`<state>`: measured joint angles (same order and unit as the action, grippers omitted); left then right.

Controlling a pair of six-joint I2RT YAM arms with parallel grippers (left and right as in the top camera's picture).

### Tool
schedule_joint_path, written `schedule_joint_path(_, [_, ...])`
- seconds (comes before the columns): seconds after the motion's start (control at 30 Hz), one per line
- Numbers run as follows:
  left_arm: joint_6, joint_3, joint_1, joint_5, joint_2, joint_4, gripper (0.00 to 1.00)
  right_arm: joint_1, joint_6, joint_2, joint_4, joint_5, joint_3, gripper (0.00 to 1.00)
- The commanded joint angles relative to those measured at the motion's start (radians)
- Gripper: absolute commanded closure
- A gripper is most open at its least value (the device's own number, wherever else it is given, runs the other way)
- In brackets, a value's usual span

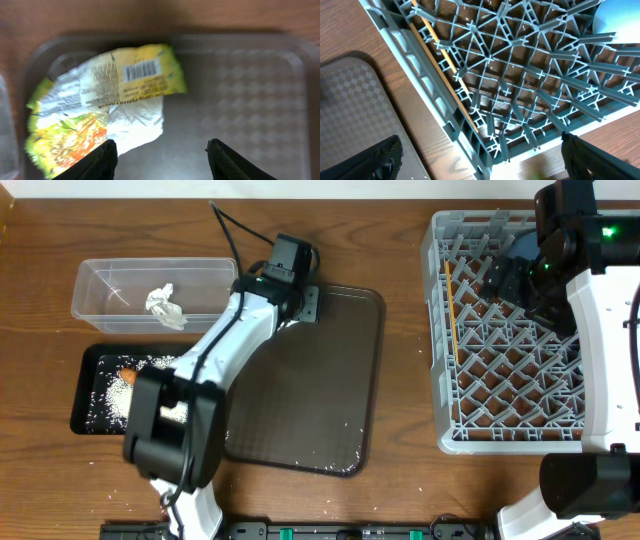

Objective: Sort waste into correct bins and load items into the dishwasher rack
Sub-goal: 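Reach the left gripper back to the dark tray and grasp the tissue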

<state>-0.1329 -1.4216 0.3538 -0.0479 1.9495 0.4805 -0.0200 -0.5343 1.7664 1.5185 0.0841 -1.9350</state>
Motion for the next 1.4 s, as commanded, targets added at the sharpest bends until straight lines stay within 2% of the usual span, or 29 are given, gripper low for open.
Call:
schedule_joint_path(0.0, [0.013, 0.000, -0.004, 0.015, 0.054, -0.001, 0.40, -0.006, 0.000, 0.003, 0.000, 0.017, 0.004, 0.01])
schedule_joint_path(0.43, [0.051, 0.000, -0.003, 0.014, 0.156, -0.022, 0.37, -0.006, 0.000, 0.003, 0.000, 0.017, 0.004, 0.01])
schedule_joint_path(0.5, [0.051, 0.001, -0.003, 0.011, 0.159, -0.014, 0.47, -0.006, 0.000, 0.003, 0.000, 0.017, 0.004, 0.01])
schedule_joint_path(0.7, [0.050, 0.004, -0.003, -0.079, 0.160, 0.031, 0.93, -0.006, 0.000, 0.003, 0.000, 0.017, 0.004, 0.01])
schedule_joint_path(0.87, [0.049, 0.004, 0.007, -0.185, 0.160, 0.103, 0.94, -0.006, 0.000, 0.003, 0.000, 0.017, 0.004, 0.01])
schedule_joint_path(1.03, [0.047, 0.004, 0.054, -0.211, 0.135, 0.182, 0.94, -0.006, 0.000, 0.003, 0.000, 0.017, 0.004, 0.01])
schedule_joint_path(1.27, [0.044, 0.004, 0.134, -0.198, -0.061, 0.188, 0.94, -0.006, 0.000, 0.003, 0.000, 0.017, 0.004, 0.01])
schedule_joint_path(1.37, [-0.012, 0.004, 0.135, -0.160, -0.147, 0.167, 0.94, -0.006, 0.000, 0.003, 0.000, 0.017, 0.004, 0.01])
